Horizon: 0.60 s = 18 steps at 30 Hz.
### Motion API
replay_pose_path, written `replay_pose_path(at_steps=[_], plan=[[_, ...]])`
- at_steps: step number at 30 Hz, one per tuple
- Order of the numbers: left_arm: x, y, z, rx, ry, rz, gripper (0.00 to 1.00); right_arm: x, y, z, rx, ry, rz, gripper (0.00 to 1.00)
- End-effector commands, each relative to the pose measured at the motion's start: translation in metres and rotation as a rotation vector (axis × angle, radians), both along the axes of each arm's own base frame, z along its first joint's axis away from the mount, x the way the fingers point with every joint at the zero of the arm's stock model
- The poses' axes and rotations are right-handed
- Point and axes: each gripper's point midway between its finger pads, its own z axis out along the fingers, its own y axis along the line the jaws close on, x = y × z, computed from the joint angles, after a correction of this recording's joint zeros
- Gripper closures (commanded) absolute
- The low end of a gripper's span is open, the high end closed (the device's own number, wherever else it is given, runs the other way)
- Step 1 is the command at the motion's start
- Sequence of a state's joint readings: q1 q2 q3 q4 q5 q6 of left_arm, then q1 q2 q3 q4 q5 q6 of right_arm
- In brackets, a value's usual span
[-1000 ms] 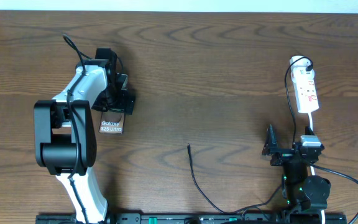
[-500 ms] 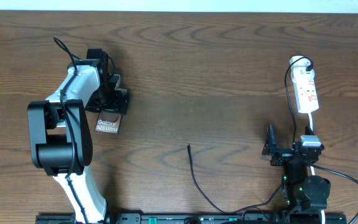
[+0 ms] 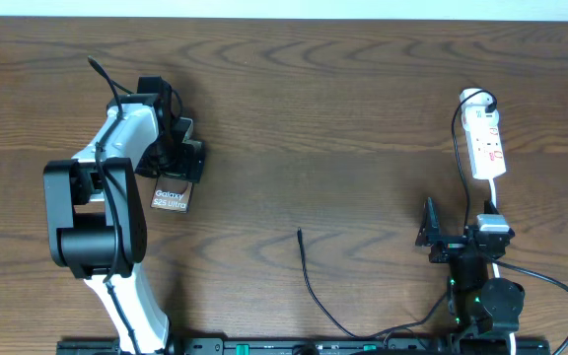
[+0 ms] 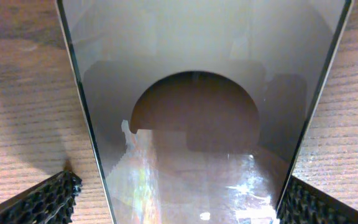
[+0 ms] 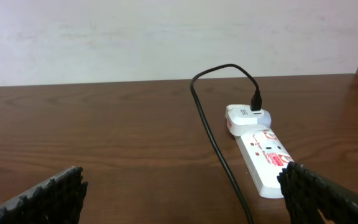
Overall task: Plug charger to phone and switch on socket
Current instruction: 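Close the left gripper on the Galaxy box and grip it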
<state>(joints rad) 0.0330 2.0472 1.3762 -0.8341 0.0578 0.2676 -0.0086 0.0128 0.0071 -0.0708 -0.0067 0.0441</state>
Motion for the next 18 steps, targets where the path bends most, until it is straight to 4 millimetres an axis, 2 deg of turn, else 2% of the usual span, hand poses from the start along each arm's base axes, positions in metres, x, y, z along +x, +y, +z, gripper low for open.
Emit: replay_pose_path(at_steps=[1, 5, 11, 18], plan=[[-0.0039, -0.009, -0.0076, -0.067, 0.012, -0.019, 0.02, 0.0, 0.0017, -0.0017, -0.009, 0.005, 0.006, 0.01], [-0.0031, -0.009, -0.0076, -0.067, 0.009, -0.019, 0.02, 0.0, 0.0017, -0.0017, -0.009, 0.005, 0.006, 0.01], [-0.0031, -0.009, -0.0076, -0.067, 0.009, -0.019, 0.14, 0.0, 0.0017, -0.0017, -0.009, 0.005, 0.006, 0.01], [-0.0032, -0.009, -0.0076, -0.067, 0.01, -0.019, 0.16, 0.0, 0.0017, -0.0017, -0.009, 0.005, 0.006, 0.01]])
